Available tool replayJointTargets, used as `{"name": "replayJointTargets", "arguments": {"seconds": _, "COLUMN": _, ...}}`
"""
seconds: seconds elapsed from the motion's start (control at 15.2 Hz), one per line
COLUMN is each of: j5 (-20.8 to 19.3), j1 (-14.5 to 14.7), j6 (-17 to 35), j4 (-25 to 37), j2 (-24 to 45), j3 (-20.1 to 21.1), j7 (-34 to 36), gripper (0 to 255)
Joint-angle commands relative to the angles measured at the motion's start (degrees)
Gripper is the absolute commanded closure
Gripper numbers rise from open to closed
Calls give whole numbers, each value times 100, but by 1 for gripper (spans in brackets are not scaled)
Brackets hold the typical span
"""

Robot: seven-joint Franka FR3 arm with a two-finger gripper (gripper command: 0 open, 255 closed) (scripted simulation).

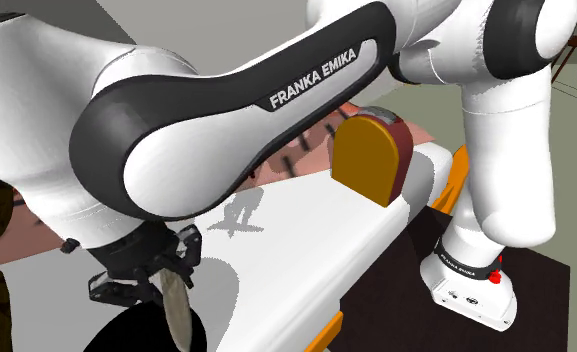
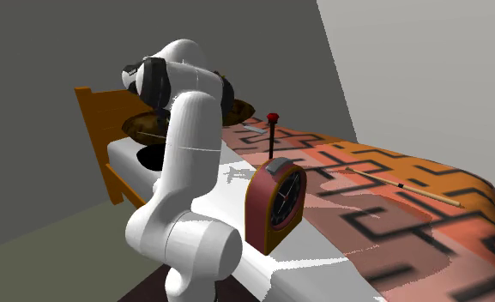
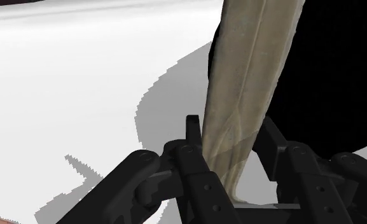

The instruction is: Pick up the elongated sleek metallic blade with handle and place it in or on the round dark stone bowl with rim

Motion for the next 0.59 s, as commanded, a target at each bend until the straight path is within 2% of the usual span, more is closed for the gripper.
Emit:
{"name": "replayJointTargets", "arguments": {"seconds": 0.0, "j5": -355, "j1": 553, "j6": -339, "j4": 756, "j2": 549, "j3": -130, "j7": 262, "gripper": 255}}
{"name": "replayJointTargets", "arguments": {"seconds": 0.2, "j5": -791, "j1": 1431, "j6": -864, "j4": 2048, "j2": 1360, "j3": -389, "j7": 446, "gripper": 255}}
{"name": "replayJointTargets", "arguments": {"seconds": 0.26, "j5": -1008, "j1": 1936, "j6": -1197, "j4": 2880, "j2": 1820, "j3": -536, "j7": 463, "gripper": 255}}
{"name": "replayJointTargets", "arguments": {"seconds": 0.53, "j5": -982, "j1": 1796, "j6": -853, "j4": 2455, "j2": 1776, "j3": -543, "j7": 518, "gripper": 255}}
